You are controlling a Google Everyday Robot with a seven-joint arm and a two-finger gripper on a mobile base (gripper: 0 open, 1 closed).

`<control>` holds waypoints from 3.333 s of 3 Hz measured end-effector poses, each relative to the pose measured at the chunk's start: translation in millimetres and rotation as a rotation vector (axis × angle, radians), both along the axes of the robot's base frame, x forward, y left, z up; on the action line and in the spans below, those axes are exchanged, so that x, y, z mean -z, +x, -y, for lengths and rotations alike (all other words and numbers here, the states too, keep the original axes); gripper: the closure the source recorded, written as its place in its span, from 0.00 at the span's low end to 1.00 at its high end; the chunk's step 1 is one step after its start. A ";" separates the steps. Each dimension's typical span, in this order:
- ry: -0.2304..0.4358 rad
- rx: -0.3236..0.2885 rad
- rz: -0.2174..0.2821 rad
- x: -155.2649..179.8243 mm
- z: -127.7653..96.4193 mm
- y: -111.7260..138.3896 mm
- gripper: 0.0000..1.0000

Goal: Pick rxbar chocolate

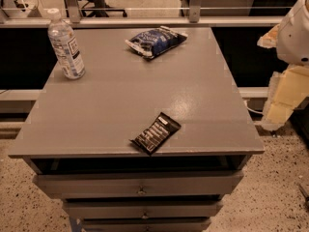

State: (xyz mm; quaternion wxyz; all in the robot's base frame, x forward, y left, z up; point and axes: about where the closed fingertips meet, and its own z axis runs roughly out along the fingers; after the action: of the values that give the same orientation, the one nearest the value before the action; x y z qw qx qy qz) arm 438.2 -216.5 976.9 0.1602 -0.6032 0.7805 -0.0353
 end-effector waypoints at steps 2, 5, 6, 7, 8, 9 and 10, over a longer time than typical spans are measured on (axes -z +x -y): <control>0.038 -0.042 0.002 3.8 -7.6 7.4 0.00; 0.249 -0.389 -0.028 75.5 -99.3 -12.4 0.00; 0.294 -0.420 -0.077 106.9 -127.6 -14.5 0.00; 0.323 -0.432 -0.115 129.7 -152.1 -11.8 0.00; 0.346 -0.436 -0.144 145.3 -173.5 -7.9 0.00; 0.348 -0.419 -0.165 151.8 -185.8 -3.3 0.18; 0.345 -0.389 -0.192 158.0 -194.4 -2.5 0.42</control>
Offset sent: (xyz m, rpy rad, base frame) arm 0.0137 0.0107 -0.0110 0.0660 0.0198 0.0725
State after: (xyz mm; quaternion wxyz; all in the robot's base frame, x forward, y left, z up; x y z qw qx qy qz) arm 435.7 -22.1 818.9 0.1896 -0.7059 0.6563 0.1870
